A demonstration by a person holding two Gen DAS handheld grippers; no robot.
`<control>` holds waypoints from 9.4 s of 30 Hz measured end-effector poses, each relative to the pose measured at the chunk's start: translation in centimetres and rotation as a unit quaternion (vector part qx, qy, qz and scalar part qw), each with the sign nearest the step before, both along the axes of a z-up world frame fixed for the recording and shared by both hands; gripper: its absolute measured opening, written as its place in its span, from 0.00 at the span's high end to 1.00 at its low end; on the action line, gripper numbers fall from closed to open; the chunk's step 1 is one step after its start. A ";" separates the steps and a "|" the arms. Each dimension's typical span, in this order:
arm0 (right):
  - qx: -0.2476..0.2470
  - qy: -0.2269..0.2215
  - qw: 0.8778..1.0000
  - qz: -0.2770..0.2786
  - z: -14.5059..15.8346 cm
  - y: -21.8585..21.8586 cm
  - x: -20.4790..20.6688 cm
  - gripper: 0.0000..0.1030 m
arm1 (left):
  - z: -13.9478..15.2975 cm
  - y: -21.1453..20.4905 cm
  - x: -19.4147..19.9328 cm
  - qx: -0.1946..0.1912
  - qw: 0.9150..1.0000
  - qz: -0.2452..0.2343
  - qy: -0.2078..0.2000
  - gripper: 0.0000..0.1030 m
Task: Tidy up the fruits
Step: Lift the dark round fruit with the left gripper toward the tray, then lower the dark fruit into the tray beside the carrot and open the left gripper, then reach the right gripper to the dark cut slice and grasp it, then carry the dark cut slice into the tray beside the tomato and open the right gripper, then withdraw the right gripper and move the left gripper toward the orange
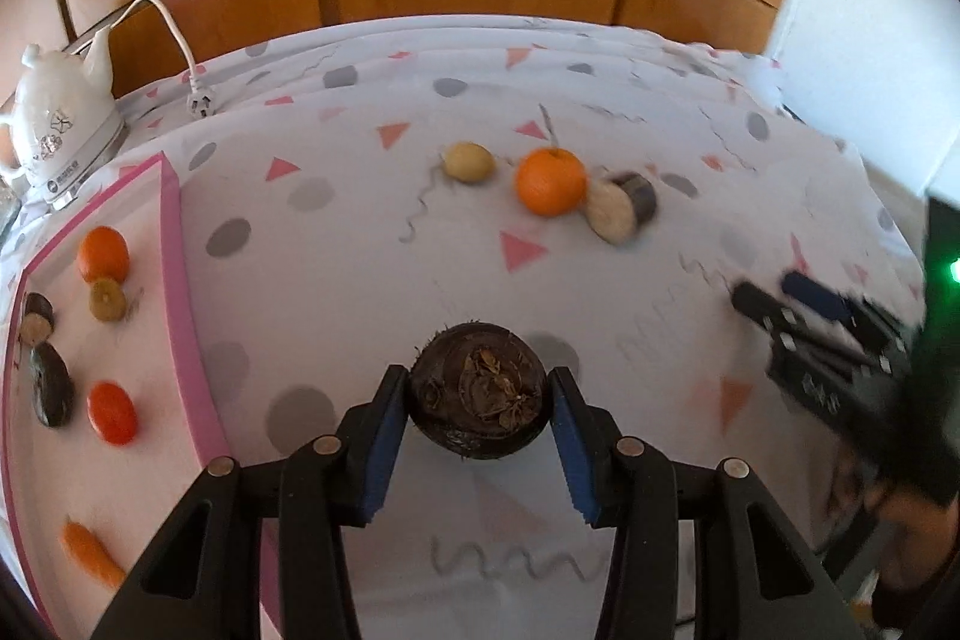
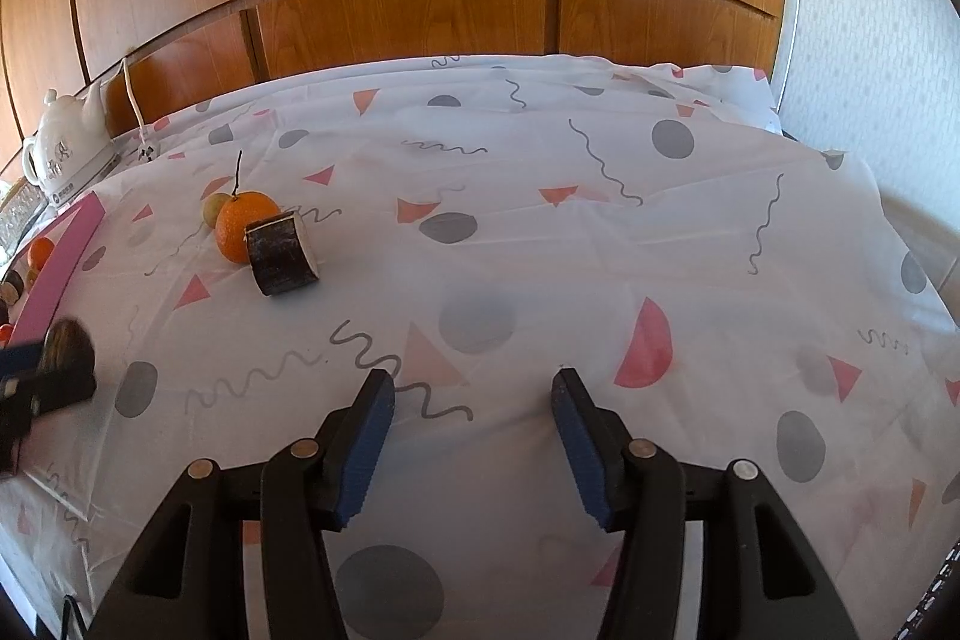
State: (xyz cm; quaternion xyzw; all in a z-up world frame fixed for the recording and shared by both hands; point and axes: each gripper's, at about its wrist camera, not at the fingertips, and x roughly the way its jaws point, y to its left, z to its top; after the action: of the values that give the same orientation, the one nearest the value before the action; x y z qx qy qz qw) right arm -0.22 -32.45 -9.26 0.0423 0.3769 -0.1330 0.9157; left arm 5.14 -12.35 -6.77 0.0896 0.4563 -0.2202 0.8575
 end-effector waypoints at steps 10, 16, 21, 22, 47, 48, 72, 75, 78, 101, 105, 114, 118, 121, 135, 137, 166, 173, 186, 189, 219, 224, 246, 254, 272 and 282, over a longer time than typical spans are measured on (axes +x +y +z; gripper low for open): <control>0.002 0.006 1.000 0.005 0.0 -0.1 -0.1 0.43 | -1.4 0.2 -1.3 -0.003 1.000 0.006 0.008 0.54; 0.003 0.012 1.000 0.012 -0.1 0.3 0.0 0.35 | -1.6 0.2 -1.5 -0.002 1.000 0.010 0.003 0.54; -0.002 0.027 1.000 -0.001 -0.1 0.6 0.2 0.34 | -1.7 0.3 -1.7 -0.002 1.000 0.008 -0.004 0.53; -0.004 0.028 1.000 -0.002 -0.1 0.7 0.2 0.34 | -1.7 0.3 -1.7 -0.004 1.000 0.008 -0.004 0.53; 0.004 0.035 0.999 0.001 0.1 0.6 -0.2 0.34 | 0.8 1.6 -2.7 -0.044 0.999 -0.001 -0.015 0.54; 0.004 0.037 0.999 0.001 0.1 0.6 -0.1 0.34 | 1.5 1.9 -3.0 -0.052 0.998 -0.001 -0.020 0.54; 0.039 0.051 0.997 0.053 0.6 2.2 1.5 0.43 | 5.6 17.0 -2.9 -0.169 0.963 0.211 -0.008 0.54; 0.029 0.047 0.997 0.056 0.4 2.4 1.3 0.43 | 4.9 20.9 -2.6 -0.178 0.946 0.272 0.002 0.54; 0.027 0.044 0.997 0.057 0.3 2.4 1.1 0.43 | 4.4 23.6 -2.7 -0.178 0.934 0.310 0.004 0.54; 0.027 0.040 0.998 0.048 0.3 2.3 1.2 0.43 | 2.1 24.2 -1.1 -0.105 0.913 0.394 -0.001 0.40; 0.034 0.042 0.998 0.044 0.7 2.3 1.7 0.43 | 2.3 22.8 -1.8 -0.101 0.927 0.361 0.002 0.29; 0.031 0.032 0.996 0.073 2.2 3.4 3.3 0.43 | 3.5 18.3 -2.9 -0.063 0.957 0.282 -0.029 0.28; 0.025 0.035 0.995 0.085 2.4 3.9 4.0 0.43 | 3.6 17.5 -3.2 -0.053 0.962 0.265 -0.030 0.28; 0.017 0.037 0.995 0.093 2.5 4.2 4.6 0.43 | 3.5 17.1 -3.4 -0.050 0.964 0.260 -0.027 0.28; -0.026 0.058 0.990 0.123 2.3 5.6 8.5 0.43 | 3.5 16.3 -3.9 -0.047 0.968 0.246 -0.030 0.25; -0.032 0.060 0.990 0.127 2.2 5.8 8.9 0.43 | 3.5 16.4 -3.9 -0.049 0.968 0.246 -0.029 0.25; 0.053 0.078 0.969 0.228 2.5 11.1 5.4 0.74 | 3.8 19.3 -4.7 -0.067 0.949 0.304 -0.039 0.25; 0.080 0.066 0.948 0.302 4.8 16.0 5.5 0.74 | 3.9 21.6 -4.9 -0.075 0.935 0.343 -0.044 0.25; 0.107 0.083 0.905 0.402 5.7 25.7 6.1 0.71 | 3.7 24.4 -5.5 -0.086 0.917 0.387 -0.052 0.25; 0.111 0.090 0.907 0.397 5.1 26.0 6.2 0.67 | 3.7 24.2 -5.6 -0.086 0.918 0.384 -0.051 0.25; 0.032 0.044 0.997 0.061 3.1 6.4 1.5 0.65 | 4.9 19.6 -5.4 -0.066 0.947 0.306 -0.068 0.25; 0.030 0.034 0.999 0.015 2.9 3.8 0.8 0.65 | 5.0 18.7 -5.3 -0.062 0.952 0.294 -0.066 0.25; 0.026 0.019 0.994 -0.100 1.7 -3.1 -1.0 0.64 | 5.6 12.2 -3.7 -0.038 0.981 0.182 -0.055 0.25; 0.027 0.017 0.993 -0.116 1.3 -4.3 -1.3 0.64 | 5.8 8.6 -2.6 -0.037 0.990 0.132 -0.045 0.26; 0.027 0.003 0.991 -0.130 1.1 -5.8 -2.1 0.64 | 5.1 -2.5 -0.4 -0.015 0.999 0.016 -0.034 0.25; 0.026 0.002 0.991 -0.127 0.9 -6.0 -2.2 0.63 | 4.0 -4.9 0.9 -0.021 1.000 0.012 -0.001 0.26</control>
State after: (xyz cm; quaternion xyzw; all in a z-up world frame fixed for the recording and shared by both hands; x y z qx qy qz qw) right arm -2.40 -38.47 -8.40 0.1136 0.3741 -0.2388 0.8889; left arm 6.06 -17.20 -2.79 0.0666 0.4514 -0.2197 0.8623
